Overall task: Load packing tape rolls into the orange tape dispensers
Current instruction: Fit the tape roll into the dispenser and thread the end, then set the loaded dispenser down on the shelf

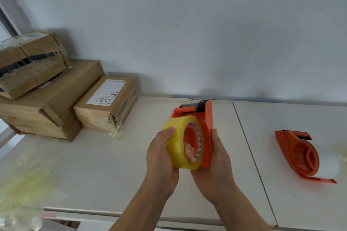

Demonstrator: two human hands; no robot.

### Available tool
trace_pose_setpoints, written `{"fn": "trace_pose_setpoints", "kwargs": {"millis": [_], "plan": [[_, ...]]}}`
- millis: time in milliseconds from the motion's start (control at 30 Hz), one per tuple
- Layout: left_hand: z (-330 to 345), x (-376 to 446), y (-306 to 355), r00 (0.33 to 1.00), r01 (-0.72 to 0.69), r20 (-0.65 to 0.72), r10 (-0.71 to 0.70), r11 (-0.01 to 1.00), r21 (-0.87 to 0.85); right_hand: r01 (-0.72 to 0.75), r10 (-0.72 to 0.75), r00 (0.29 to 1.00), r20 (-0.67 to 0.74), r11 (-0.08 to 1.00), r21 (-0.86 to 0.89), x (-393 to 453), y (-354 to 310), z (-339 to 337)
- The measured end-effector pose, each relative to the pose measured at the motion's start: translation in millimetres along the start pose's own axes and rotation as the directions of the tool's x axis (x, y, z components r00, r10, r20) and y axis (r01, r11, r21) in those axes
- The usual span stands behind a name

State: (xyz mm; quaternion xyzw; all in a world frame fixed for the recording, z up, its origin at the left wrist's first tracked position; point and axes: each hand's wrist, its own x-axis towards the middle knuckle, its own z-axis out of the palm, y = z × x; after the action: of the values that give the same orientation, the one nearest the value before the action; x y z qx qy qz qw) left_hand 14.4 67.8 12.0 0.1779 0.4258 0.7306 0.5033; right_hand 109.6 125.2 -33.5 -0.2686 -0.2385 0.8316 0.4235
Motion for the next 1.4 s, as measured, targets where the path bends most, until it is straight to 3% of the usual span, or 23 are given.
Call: {"fn": "trace_pose_setpoints", "kwargs": {"millis": [133, 267, 367, 433, 533, 633, 667, 733, 767, 833, 1033, 1233, 1400], "plan": [[-5.2, 1.8, -4.6, 1.0, -0.011, 0.016, 0.013, 0.995, -0.099, -0.07, 0.066, 0.992, 0.104, 0.997, 0.035, -3.7, -0.6, -3.1], [-8.1, 3.3, -12.1, 0.998, -0.029, -0.052, 0.025, 0.997, -0.074, 0.034, -0.03, 0.997, 0.068, 0.998, -0.049, -1.1, 0.0, -9.0], [-12.9, 6.5, -15.9, 0.977, -0.027, -0.205, 0.063, 0.985, 0.171, 0.088, -0.085, 0.996, 0.031, 0.988, -0.125, 1.4, -9.8, -11.0], [-20.2, 10.5, -19.0, 0.935, 0.016, -0.332, 0.124, 0.921, 0.388, 0.158, -0.154, 0.987, 0.036, 0.946, -0.283, 3.0, -23.4, -10.1], [-36.1, 12.6, -15.9, 0.861, 0.065, -0.465, 0.205, 0.863, 0.502, 0.207, -0.195, 0.977, 0.085, 0.778, -0.594, 3.8, -49.1, 6.4], [-52.6, 11.8, -12.4, 0.868, 0.111, -0.438, 0.235, 0.768, 0.631, 0.143, -0.14, 0.986, 0.088, 0.455, -0.879, 11.7, -64.3, 26.7], [-58.0, 12.2, -11.9, 0.881, 0.137, -0.404, 0.247, 0.684, 0.717, 0.123, -0.119, 0.989, 0.091, 0.299, -0.946, 14.7, -65.6, 33.7], [-66.9, 13.6, -9.0, 0.904, 0.198, -0.329, 0.273, 0.415, 0.888, 0.102, -0.051, 0.993, 0.102, 0.002, -0.995, 20.3, -63.7, 45.0], [-69.4, 14.3, -5.9, 0.908, 0.218, -0.301, 0.29, 0.286, 0.933, 0.101, -0.014, 0.995, 0.103, -0.114, -0.988, 21.5, -61.6, 50.9], [-72.4, 14.6, 0.2, 0.911, 0.243, -0.27, 0.312, 0.123, 0.962, 0.104, 0.053, 0.994, 0.093, -0.272, -0.957, 23.0, -56.2, 59.4], [-80.4, 14.5, 3.9, 0.928, 0.24, -0.204, 0.313, -0.08, 0.968, 0.089, 0.146, 0.989, 0.023, -0.466, -0.88, 30.1, -46.9, 82.8], [-99.3, 21.0, -10.2, 0.937, 0.094, 0.017, 0.348, -0.3, 0.949, 0.082, 0.175, 0.983, -0.055, -0.687, -0.722, 37.2, -32.4, 101.8], [-112.0, 20.9, -9.8, 0.934, 0.075, 0.044, 0.355, -0.315, 0.946, 0.149, 0.233, 0.971, -0.054, -0.767, -0.624, 39.4, -28.7, 114.8]]}}
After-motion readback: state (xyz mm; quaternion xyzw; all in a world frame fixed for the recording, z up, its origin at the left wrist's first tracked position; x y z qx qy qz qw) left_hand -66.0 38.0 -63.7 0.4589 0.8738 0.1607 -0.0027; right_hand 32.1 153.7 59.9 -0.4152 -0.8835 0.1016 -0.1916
